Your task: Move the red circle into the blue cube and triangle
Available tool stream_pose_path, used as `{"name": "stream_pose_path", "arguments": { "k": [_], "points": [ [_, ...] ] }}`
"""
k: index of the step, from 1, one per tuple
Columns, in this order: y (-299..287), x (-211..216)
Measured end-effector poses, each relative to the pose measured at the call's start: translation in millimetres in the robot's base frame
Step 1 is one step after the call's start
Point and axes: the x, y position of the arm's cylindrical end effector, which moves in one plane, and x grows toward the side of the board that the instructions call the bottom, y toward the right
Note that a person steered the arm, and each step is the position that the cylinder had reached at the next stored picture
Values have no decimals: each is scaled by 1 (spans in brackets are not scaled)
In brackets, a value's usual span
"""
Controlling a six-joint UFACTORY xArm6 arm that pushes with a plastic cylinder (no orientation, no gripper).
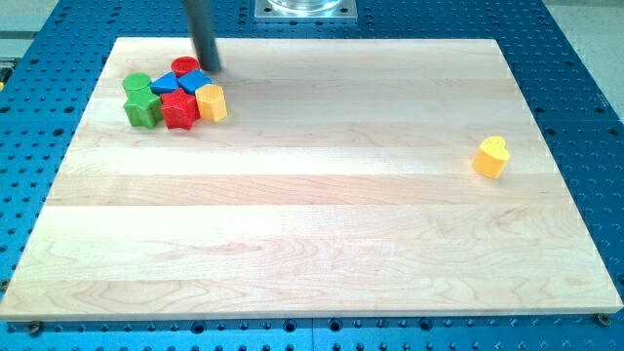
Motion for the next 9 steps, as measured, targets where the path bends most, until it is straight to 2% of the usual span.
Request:
{"name": "stream_pose_path", "arguments": {
  "k": [1,2,8,9],
  "points": [
    [26,0],
    [-9,0],
    [-33,16],
    [-6,13]
  ]
}}
